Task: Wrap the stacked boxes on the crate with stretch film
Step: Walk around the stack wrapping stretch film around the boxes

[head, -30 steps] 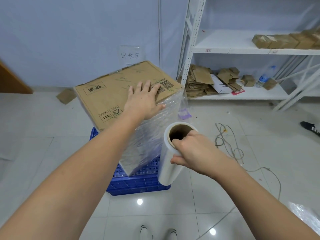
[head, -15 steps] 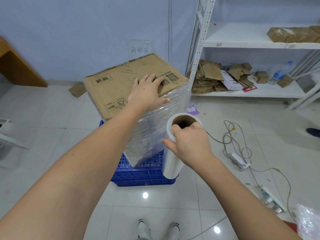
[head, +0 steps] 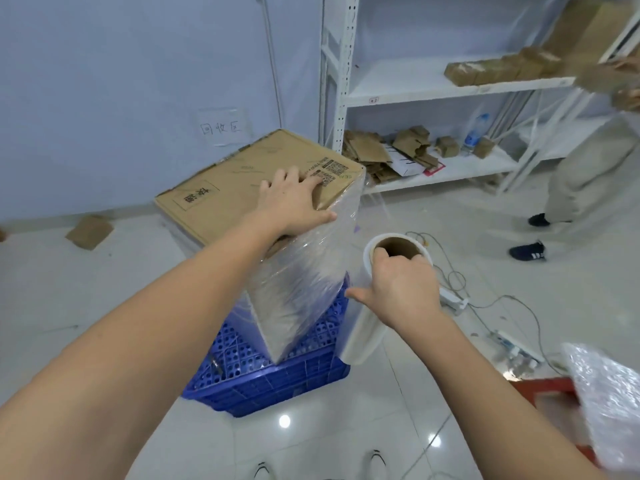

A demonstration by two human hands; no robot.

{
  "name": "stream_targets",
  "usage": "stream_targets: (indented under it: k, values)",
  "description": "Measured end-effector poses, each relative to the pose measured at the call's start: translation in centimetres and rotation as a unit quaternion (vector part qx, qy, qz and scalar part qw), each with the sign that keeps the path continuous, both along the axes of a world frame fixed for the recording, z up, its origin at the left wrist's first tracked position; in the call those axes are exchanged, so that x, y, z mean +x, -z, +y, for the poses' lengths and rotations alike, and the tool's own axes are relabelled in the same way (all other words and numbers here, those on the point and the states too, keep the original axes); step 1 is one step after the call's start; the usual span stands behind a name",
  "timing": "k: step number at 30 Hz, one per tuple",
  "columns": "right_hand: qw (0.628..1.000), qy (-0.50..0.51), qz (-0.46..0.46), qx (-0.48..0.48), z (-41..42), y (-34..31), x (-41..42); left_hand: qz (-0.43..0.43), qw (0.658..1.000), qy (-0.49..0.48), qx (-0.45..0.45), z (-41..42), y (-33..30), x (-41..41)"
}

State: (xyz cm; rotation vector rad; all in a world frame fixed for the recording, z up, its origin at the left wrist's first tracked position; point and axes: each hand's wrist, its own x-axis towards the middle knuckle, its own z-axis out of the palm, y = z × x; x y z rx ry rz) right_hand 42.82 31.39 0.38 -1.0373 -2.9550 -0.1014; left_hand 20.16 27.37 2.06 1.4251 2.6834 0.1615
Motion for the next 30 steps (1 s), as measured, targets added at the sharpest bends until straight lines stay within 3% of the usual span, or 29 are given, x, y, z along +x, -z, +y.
stream_targets:
  k: [4, 7, 11, 19, 30]
  values:
    - [0.997, 0.073, 0.008, 0.01, -0.7, -0.6, -1.2, -0.071, 0.985, 0.154, -0.022, -4.2, -1.3, -2.3]
    - [0.993, 0.105, -0.014, -0.045, -1.3, -1.6, -1.3, -0.045, 0.975, 0.216, -0.017, -6.9, -0.2, -3.1]
    - [0.987, 0.145, -0.011, -0.062, -1.8, -1.0, -0.2, -0.032, 0.976, 0.213, 0.013, -8.1, 1.1, -3.2]
    - [0.984, 0.178, 0.013, 0.01, -2.2, -0.8, -1.6, -0.041, 0.98, 0.194, 0.036, -7.8, 1.2, -2.3]
    - [0.998, -0.032, 0.049, -0.004, -4.5, -0.2, 0.7, -0.043, 0.982, 0.179, 0.035, -7.9, 1.6, -2.4]
